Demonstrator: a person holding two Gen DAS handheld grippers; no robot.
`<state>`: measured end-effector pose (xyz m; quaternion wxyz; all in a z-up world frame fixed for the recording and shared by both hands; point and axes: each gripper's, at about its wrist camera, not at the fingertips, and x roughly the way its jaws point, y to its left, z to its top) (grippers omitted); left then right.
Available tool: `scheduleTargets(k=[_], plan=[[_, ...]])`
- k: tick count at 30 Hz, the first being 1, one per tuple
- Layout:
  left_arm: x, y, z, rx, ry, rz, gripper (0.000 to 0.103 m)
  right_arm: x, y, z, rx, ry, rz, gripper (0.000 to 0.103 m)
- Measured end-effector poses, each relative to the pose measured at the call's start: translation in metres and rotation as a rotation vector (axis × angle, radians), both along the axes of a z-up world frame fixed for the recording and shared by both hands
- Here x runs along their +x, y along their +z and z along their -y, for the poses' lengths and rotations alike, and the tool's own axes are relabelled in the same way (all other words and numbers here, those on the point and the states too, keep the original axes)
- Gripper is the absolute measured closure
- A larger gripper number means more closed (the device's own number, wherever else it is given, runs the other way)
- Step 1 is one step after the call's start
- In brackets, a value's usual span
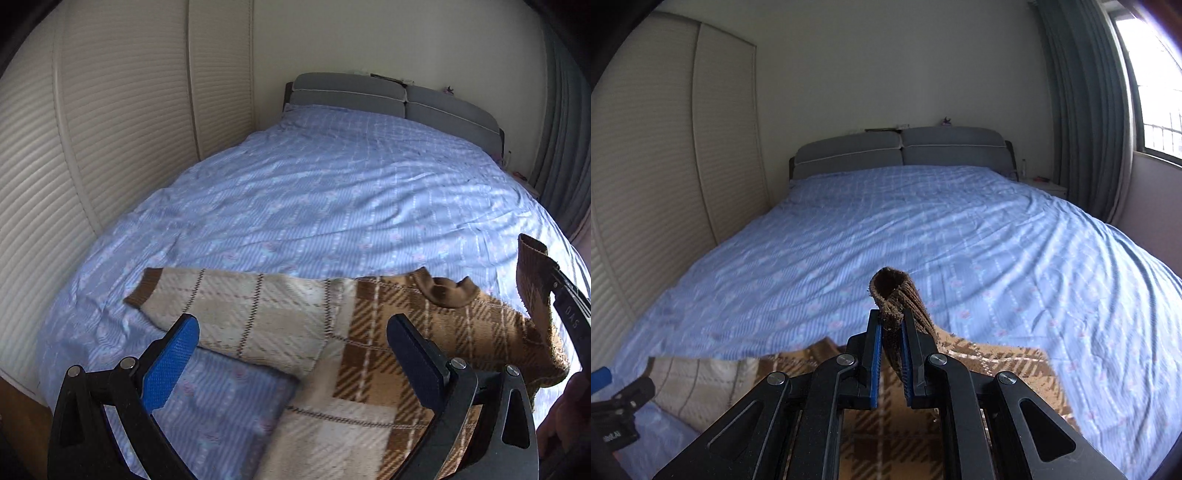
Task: Fold small clothes
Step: 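Lift the brown sleeve with the right tool and carry it across the body, then lay the brown sleeve on the sweater body and open the right tool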
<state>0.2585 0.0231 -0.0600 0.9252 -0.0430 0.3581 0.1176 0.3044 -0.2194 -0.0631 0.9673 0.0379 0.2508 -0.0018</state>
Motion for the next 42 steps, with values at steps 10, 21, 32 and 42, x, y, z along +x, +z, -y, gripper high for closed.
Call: scheduleTargets(k=[10,21,32,42], plan=[[-0.011,-0.023,-0.074,-0.036,0.069,-0.026,0.000,0.006,-0.043,-0.112,-0.049,0.142,-0.085,0.093],[-0.015,-0.041,-0.102,-0.054,0.084,-0.049,0.000,0.022,-0.100,-0.162,-0.059,0.191,-0.228,0.092],[-0.014,-0.043,-0.064,-0.066,-0.042,-0.028,0.000,-0.029,-0.076,-0.118,0.012,0.167,-0.141,0.051],[0.016,-0.070,0.030,-0.066,-0.213,-0.072,0.000,-0.084,-0.065,0.025,-0.075,-0.133,-0.134,0.051]])
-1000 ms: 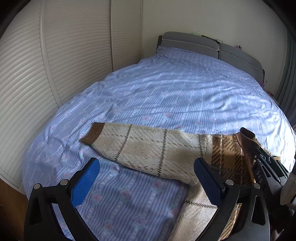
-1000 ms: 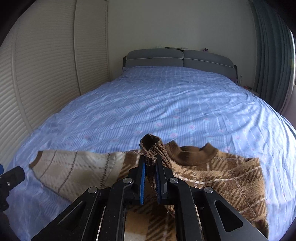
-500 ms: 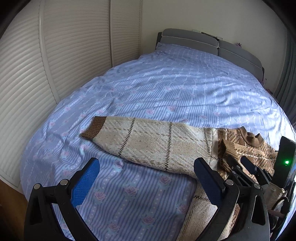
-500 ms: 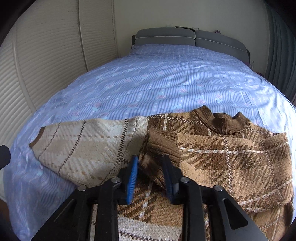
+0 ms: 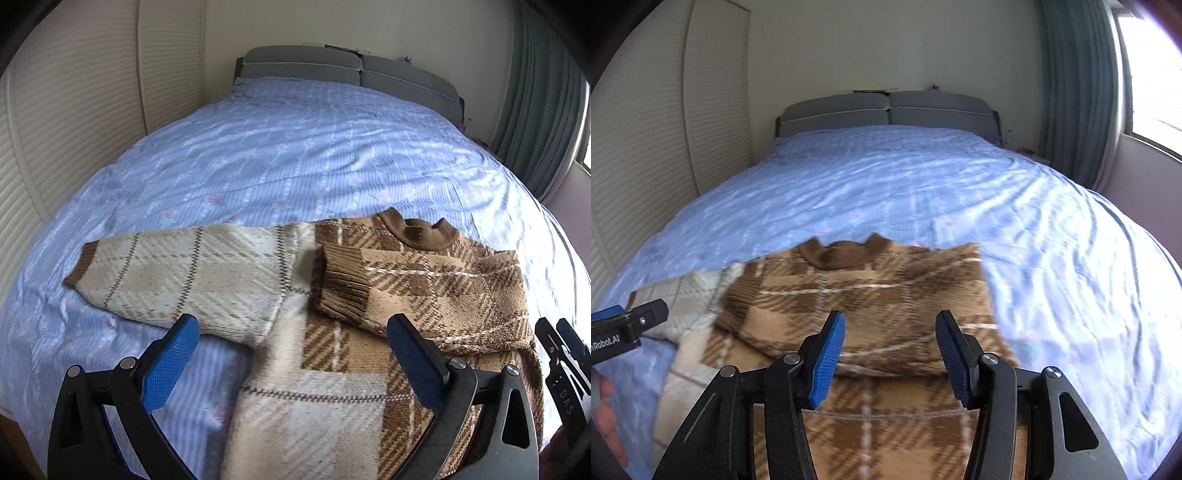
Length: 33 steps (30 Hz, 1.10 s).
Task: Fold small clothes
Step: 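Lay the brown sleeve on the sweater body and open the right tool, then move the left tool to the cream sleeve cuff and close on it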
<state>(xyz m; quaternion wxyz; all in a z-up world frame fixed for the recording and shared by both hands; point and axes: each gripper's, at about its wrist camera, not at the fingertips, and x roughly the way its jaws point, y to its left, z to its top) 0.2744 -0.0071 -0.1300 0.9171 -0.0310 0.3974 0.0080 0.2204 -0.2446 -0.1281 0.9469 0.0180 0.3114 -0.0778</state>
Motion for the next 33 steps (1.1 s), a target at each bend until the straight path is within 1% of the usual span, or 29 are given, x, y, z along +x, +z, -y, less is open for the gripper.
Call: scheduleTargets(k=[3,6,9,12,15,17,19,21,23,26,29,33], plan=[[0.010,-0.011,0.030,0.031,-0.050,-0.008,0.000,-0.008,-0.012,0.036,-0.008,-0.048,-0.036,0.051],[0.021,-0.022,0.053,0.057,-0.083,-0.021,0.000,-0.010,-0.028,0.059,0.018,-0.071,-0.084,0.051],[0.033,-0.031,0.066,0.070,-0.092,-0.035,0.000,-0.008,-0.039,0.068,0.027,-0.059,-0.111,0.051],[0.044,-0.041,0.071,0.081,-0.089,-0.048,0.000,-0.003,-0.049,0.064,0.010,-0.048,-0.130,0.051],[0.053,-0.052,0.070,0.097,-0.078,-0.068,0.000,0.005,-0.059,0.065,0.001,-0.059,-0.150,0.051],[0.058,-0.059,0.066,0.104,-0.060,-0.082,0.000,0.010,-0.064,0.070,0.003,-0.085,-0.160,0.051],[0.063,-0.065,0.059,0.104,-0.036,-0.096,0.000,0.010,-0.067,0.080,0.038,-0.106,-0.151,0.050],[0.064,-0.070,0.053,0.093,-0.019,-0.097,0.000,0.009,-0.070,0.089,0.061,-0.136,-0.140,0.044],[0.064,-0.073,0.049,0.090,-0.010,-0.092,0.000,0.006,-0.074,0.095,0.077,-0.159,-0.135,0.037],[0.061,-0.074,0.046,0.102,-0.006,-0.081,0.000,0.003,-0.079,0.100,0.085,-0.189,-0.137,0.035],[0.055,-0.073,0.047,0.134,-0.002,-0.067,0.000,0.003,-0.081,0.102,0.083,-0.200,-0.144,0.033],[0.049,-0.066,0.043,0.125,-0.003,-0.056,0.000,-0.001,-0.073,0.099,0.085,-0.193,-0.140,0.033]])
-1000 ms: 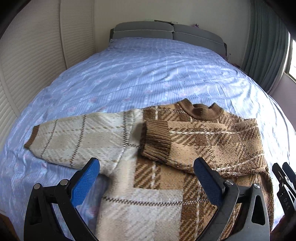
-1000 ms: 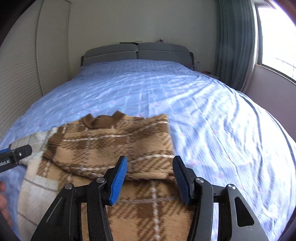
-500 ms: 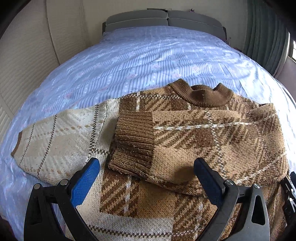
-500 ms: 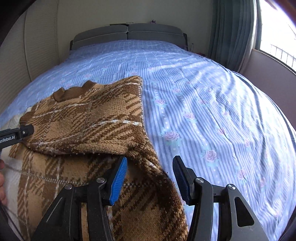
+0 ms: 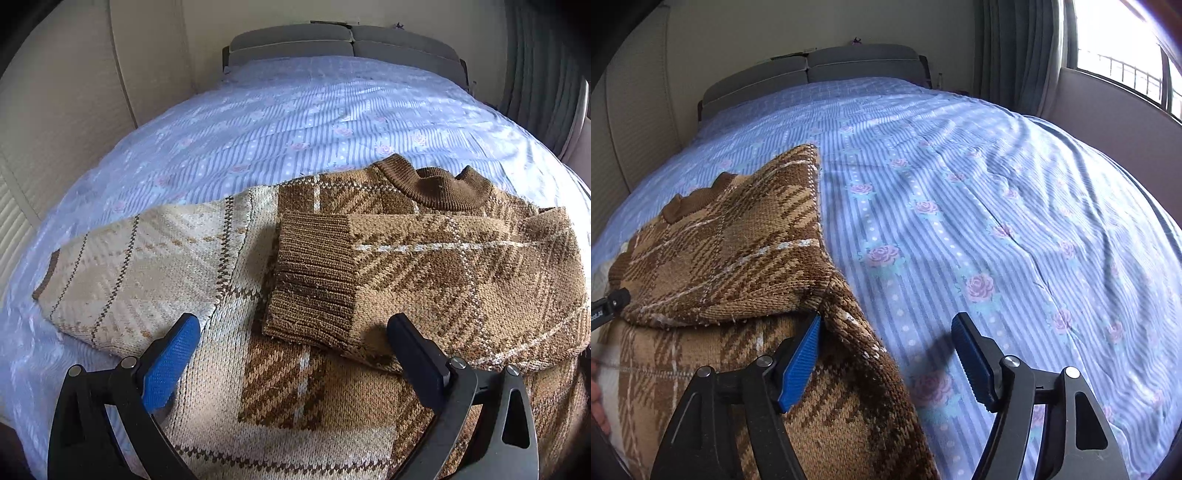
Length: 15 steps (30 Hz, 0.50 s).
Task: Fold small clothes
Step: 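Move the left tool to the cream sleeve cuff and close on it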
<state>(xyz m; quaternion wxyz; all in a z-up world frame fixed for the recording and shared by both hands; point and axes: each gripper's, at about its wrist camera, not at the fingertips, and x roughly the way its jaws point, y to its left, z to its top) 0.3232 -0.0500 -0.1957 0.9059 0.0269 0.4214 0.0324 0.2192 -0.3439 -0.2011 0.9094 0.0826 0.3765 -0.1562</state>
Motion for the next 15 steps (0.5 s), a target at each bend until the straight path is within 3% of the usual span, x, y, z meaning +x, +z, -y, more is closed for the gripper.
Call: scheduleTargets(k=[9,15], plan=[[-0.037,0.035,-0.033,-0.004,-0.012,0.059,0.000,-0.028,0.045,-0.032,0.002,0.041,0.081,0.033],[-0.063,0.049,-0.086,0.008,0.024,0.084,0.000,-0.036,0.074,-0.077,0.014,0.107,0.131,0.033]])
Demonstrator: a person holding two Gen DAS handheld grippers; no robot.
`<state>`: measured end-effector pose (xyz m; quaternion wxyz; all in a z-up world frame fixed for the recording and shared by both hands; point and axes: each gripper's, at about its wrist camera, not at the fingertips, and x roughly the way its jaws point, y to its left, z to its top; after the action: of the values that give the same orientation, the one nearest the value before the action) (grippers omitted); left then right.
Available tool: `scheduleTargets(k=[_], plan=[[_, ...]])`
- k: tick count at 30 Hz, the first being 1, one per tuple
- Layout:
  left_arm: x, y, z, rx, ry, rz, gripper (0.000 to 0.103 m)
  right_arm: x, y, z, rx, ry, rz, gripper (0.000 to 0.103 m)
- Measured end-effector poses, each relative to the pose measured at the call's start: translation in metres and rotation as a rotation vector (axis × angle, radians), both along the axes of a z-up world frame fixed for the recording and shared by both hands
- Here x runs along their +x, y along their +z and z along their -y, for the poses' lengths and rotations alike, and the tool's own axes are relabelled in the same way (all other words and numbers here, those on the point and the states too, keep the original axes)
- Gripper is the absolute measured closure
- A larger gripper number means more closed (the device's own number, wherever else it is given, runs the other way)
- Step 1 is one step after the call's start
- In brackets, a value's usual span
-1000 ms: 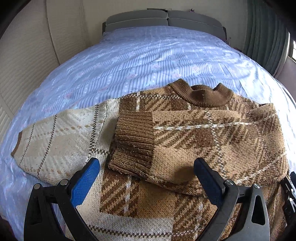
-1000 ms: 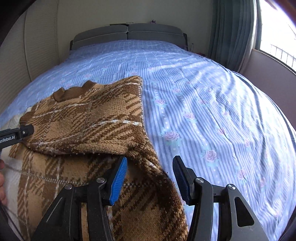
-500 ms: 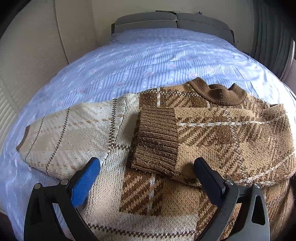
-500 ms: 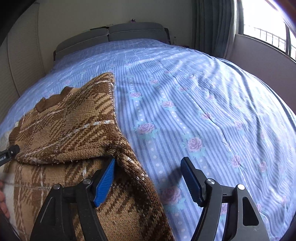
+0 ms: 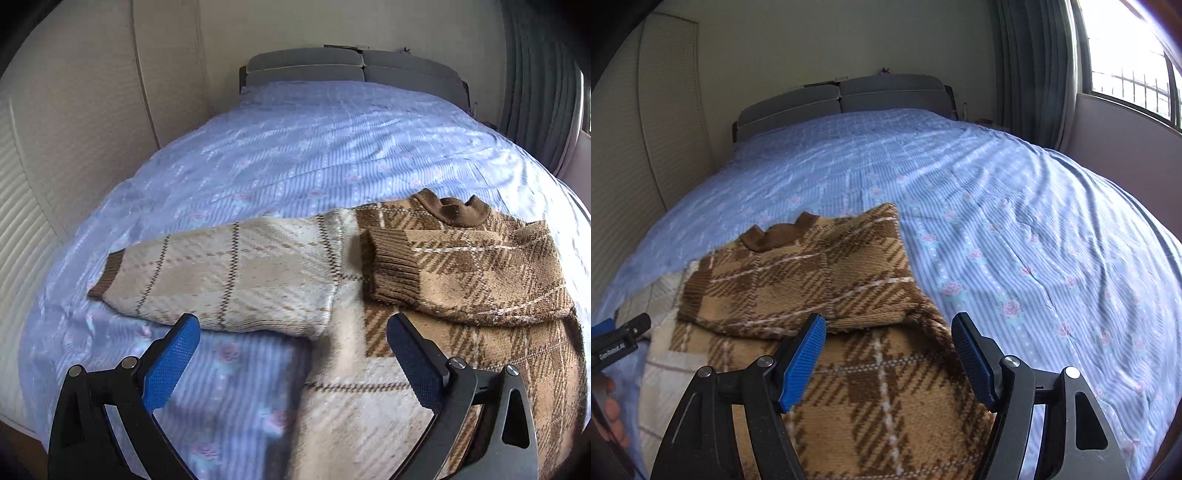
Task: Fold small clothes
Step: 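Move the left tool to the cream sleeve cuff and close on it, then fold the cream sleeve across the body with the left tool and release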
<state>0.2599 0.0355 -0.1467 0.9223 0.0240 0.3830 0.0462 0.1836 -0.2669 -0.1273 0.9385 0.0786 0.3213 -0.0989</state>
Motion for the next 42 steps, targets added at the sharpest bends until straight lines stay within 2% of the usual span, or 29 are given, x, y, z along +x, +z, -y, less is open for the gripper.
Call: scheduleTargets(k=[5,14,18,20,22,25,28,34,38,39,42], plan=[[-0.012,-0.001,-0.058,-0.014,0.089,0.002,0.000,0.007,0.015,-0.061,-0.014,0.086,0.034,0.033],[-0.014,-0.009,-0.167,-0.072,0.197,-0.002,0.000,0.032,0.020,-0.176,-0.040,0.227,0.053,0.033],[-0.002,-0.021,-0.208,-0.126,0.218,-0.023,0.006,0.040,0.017,-0.216,-0.037,0.264,0.048,0.033],[0.005,-0.029,-0.226,-0.173,0.223,-0.038,0.012,0.044,0.014,-0.232,-0.034,0.282,0.041,0.033],[0.013,-0.038,-0.242,-0.229,0.231,-0.059,0.028,0.047,0.011,-0.248,-0.035,0.300,0.033,0.033],[0.021,-0.052,-0.258,-0.318,0.245,-0.081,0.042,0.052,0.007,-0.264,-0.034,0.313,0.030,0.033],[0.026,-0.064,-0.268,-0.391,0.258,-0.086,0.047,0.056,0.004,-0.275,-0.030,0.320,0.026,0.033],[0.032,-0.073,-0.285,-0.520,0.309,-0.033,0.047,0.062,-0.001,-0.283,-0.040,0.322,0.016,0.033],[0.037,-0.076,-0.297,-0.604,0.368,0.000,0.054,0.065,-0.007,-0.284,-0.039,0.318,-0.002,0.033],[0.039,-0.076,-0.300,-0.618,0.379,0.007,0.059,0.066,-0.008,-0.284,-0.042,0.318,-0.004,0.033],[0.044,-0.077,-0.304,-0.647,0.394,0.009,0.082,0.066,-0.011,-0.283,-0.049,0.316,-0.010,0.033]])
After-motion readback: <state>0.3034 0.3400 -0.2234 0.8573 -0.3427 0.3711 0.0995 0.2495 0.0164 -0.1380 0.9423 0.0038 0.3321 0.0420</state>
